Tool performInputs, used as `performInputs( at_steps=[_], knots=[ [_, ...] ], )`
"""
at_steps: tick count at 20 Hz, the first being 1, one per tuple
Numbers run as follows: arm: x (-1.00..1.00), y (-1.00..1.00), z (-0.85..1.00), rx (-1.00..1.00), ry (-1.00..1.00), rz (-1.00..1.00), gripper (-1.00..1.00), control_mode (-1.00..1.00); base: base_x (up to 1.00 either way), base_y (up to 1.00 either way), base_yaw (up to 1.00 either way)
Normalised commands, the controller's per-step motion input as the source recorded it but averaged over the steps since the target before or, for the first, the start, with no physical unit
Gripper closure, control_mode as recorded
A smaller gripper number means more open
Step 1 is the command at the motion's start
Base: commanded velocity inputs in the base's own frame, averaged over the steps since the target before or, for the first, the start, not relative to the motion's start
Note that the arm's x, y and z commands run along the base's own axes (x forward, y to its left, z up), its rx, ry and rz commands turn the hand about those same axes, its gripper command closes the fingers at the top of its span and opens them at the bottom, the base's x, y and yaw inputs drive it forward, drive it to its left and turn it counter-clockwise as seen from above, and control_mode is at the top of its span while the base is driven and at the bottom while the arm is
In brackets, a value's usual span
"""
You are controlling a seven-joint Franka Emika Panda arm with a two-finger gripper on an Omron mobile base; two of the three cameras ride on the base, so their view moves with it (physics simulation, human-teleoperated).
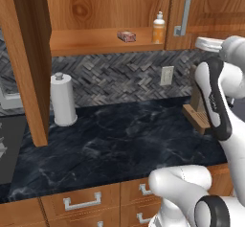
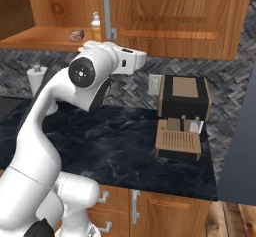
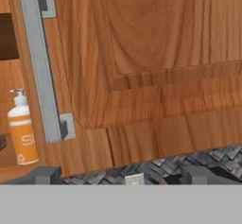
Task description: Pick up the soap dispenser and bar soap from the sink, and place them back in the cabinet, and close the cabinet doors.
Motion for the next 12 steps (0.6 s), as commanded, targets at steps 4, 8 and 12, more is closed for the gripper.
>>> performInputs(
  at_steps=[4,8,12],
  knots=[
    [-0.31,0.06,0.13,-0.01,0.00,0.00,-1.00,-1.00,0.00,0.00,0.00],
    [-0.33,0.14,0.17,-0.02,-0.01,0.00,-1.00,-1.00,0.00,0.00,0.00],
    [-0.33,0.13,0.15,-0.02,-0.02,0.00,-1.00,-1.00,0.00,0.00,0.00]
  ],
)
